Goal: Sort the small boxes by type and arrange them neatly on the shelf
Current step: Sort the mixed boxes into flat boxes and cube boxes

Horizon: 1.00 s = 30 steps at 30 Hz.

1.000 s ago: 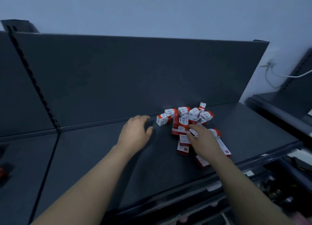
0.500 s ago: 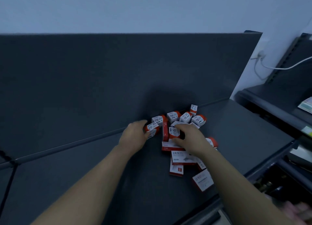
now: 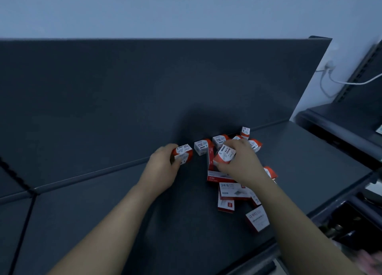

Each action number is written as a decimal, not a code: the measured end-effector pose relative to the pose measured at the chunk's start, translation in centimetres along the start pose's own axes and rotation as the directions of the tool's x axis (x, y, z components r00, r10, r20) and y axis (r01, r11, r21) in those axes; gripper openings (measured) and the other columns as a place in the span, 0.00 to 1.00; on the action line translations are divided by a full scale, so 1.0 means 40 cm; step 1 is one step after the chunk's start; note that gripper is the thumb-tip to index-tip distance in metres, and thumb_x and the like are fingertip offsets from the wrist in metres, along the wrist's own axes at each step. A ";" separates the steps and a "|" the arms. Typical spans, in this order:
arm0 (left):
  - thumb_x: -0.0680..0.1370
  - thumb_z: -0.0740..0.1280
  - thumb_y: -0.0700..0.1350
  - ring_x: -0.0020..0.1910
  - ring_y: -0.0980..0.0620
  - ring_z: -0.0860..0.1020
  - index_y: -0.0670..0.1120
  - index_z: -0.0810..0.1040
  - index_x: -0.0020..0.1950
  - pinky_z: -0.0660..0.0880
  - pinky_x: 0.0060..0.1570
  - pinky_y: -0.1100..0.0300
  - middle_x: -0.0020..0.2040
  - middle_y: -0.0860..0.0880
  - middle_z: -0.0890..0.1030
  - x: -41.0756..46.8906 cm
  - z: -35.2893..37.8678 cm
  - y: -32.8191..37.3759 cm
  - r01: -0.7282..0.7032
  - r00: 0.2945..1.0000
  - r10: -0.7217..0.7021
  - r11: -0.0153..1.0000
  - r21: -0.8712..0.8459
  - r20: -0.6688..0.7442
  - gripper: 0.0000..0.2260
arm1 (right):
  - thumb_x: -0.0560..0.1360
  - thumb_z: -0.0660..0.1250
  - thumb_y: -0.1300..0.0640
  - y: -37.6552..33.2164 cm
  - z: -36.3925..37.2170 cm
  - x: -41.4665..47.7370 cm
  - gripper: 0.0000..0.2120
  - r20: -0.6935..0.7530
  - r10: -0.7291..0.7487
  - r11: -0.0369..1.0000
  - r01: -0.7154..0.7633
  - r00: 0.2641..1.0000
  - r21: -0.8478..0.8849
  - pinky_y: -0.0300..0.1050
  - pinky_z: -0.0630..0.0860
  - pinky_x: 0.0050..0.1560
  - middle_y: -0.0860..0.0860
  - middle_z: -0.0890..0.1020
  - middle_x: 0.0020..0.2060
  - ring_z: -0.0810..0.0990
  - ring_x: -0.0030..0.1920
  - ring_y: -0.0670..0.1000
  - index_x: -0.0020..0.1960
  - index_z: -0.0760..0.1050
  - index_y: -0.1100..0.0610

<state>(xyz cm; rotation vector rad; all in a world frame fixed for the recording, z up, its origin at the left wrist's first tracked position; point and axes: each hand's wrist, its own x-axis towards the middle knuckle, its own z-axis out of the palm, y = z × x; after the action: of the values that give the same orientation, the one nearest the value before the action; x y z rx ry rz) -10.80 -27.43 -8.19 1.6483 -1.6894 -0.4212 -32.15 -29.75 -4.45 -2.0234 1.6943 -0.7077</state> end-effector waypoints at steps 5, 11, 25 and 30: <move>0.78 0.65 0.45 0.46 0.55 0.72 0.50 0.73 0.63 0.66 0.47 0.64 0.48 0.50 0.75 -0.105 -0.082 0.004 0.025 0.987 -0.027 1.000 -0.013 -0.159 0.14 | 0.69 0.74 0.59 -0.069 0.025 -0.060 0.28 0.045 -0.125 0.985 0.118 0.991 0.127 0.25 0.65 0.45 0.47 0.65 0.59 0.69 0.53 0.44 0.66 0.69 0.50; 0.78 0.65 0.45 0.52 0.52 0.75 0.51 0.71 0.67 0.71 0.55 0.60 0.53 0.52 0.74 -0.313 -0.185 -0.010 0.181 0.936 -0.188 0.982 -0.052 -0.298 0.17 | 0.69 0.74 0.59 -0.164 0.094 -0.164 0.23 0.149 -0.277 0.942 0.238 0.949 0.237 0.24 0.69 0.40 0.46 0.68 0.58 0.73 0.48 0.40 0.60 0.70 0.47; 0.79 0.64 0.48 0.47 0.49 0.76 0.49 0.69 0.60 0.68 0.41 0.56 0.46 0.53 0.76 -0.779 -0.459 -0.117 0.509 0.691 -0.415 0.861 -0.009 -0.592 0.12 | 0.67 0.75 0.60 -0.464 0.335 -0.439 0.21 0.394 -0.535 0.823 0.354 0.747 0.445 0.37 0.79 0.42 0.43 0.69 0.54 0.77 0.48 0.43 0.54 0.71 0.46; 0.79 0.64 0.48 0.42 0.49 0.75 0.47 0.70 0.57 0.70 0.36 0.55 0.41 0.51 0.76 -0.901 -0.562 -0.203 0.588 0.642 -0.444 0.808 0.030 -0.625 0.09 | 0.65 0.78 0.55 -0.589 0.456 -0.528 0.22 0.493 -0.572 0.809 0.353 0.655 0.469 0.41 0.80 0.46 0.41 0.69 0.53 0.78 0.51 0.46 0.53 0.73 0.43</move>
<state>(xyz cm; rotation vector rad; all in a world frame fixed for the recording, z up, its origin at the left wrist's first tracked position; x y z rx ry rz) 7.43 11.77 -8.01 2.1590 -0.7853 0.0595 -5.45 -4.97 -7.21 -2.1244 0.6135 -0.3642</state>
